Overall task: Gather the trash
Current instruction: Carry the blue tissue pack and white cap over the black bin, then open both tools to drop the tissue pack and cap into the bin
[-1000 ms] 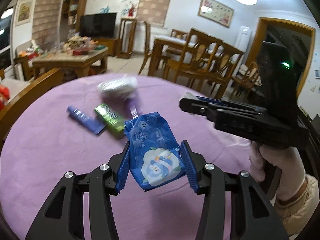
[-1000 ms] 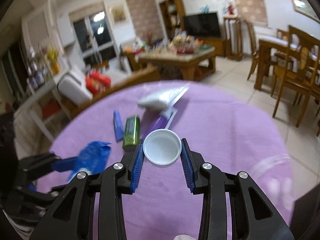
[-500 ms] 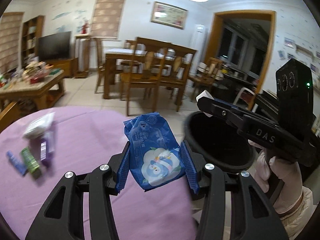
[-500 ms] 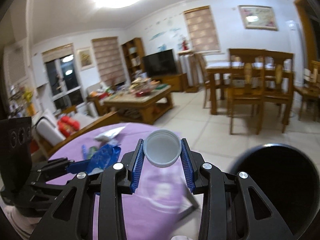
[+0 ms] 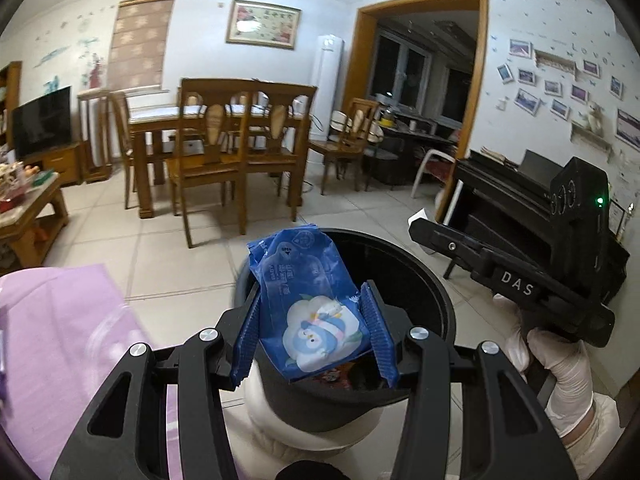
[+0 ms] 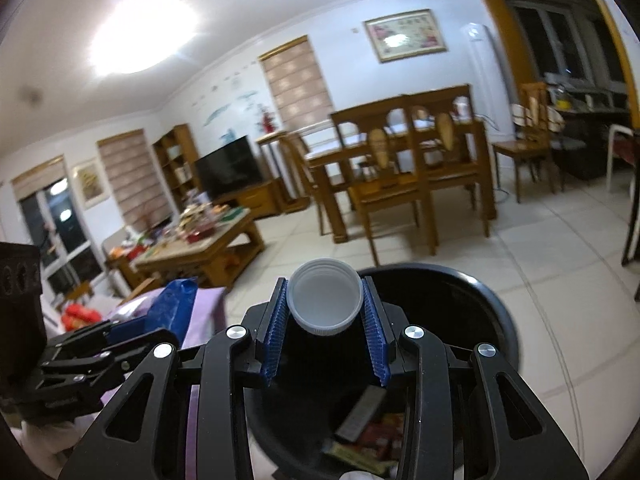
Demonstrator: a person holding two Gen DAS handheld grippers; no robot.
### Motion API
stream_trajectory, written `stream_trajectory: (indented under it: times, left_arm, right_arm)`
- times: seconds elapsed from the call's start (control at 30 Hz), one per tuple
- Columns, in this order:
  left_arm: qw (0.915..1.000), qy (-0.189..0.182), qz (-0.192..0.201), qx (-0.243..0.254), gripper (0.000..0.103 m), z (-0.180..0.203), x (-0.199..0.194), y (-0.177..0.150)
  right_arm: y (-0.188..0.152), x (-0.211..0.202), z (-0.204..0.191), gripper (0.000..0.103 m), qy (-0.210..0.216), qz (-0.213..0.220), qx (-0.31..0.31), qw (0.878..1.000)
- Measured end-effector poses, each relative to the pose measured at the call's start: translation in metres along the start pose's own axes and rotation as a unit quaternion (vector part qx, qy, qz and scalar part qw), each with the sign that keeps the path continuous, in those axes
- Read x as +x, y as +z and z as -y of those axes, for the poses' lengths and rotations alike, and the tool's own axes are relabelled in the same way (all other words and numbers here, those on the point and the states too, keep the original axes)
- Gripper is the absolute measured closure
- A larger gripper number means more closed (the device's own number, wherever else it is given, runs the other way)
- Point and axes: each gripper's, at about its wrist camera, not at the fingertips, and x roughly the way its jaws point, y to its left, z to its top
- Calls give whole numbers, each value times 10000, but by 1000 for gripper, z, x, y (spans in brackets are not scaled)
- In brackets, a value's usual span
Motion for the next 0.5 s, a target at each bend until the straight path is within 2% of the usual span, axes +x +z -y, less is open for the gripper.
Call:
stream_trajectory:
  times: [0.27, 0.4, 0.5]
  left_arm:
    - [9994, -115, -281, 146, 55, 22, 29, -9]
    - [9989, -124, -412, 164, 55, 23, 39, -13]
    - [9986, -129, -480, 172, 55, 25, 44, -14]
  right_arm:
    - [-19, 5, 55, 67, -199, -56, 351, 9992]
    - [-24, 10, 70, 67, -214, -92, 414, 9989]
    - [-26, 18, 66, 67, -206, -126, 427, 9988]
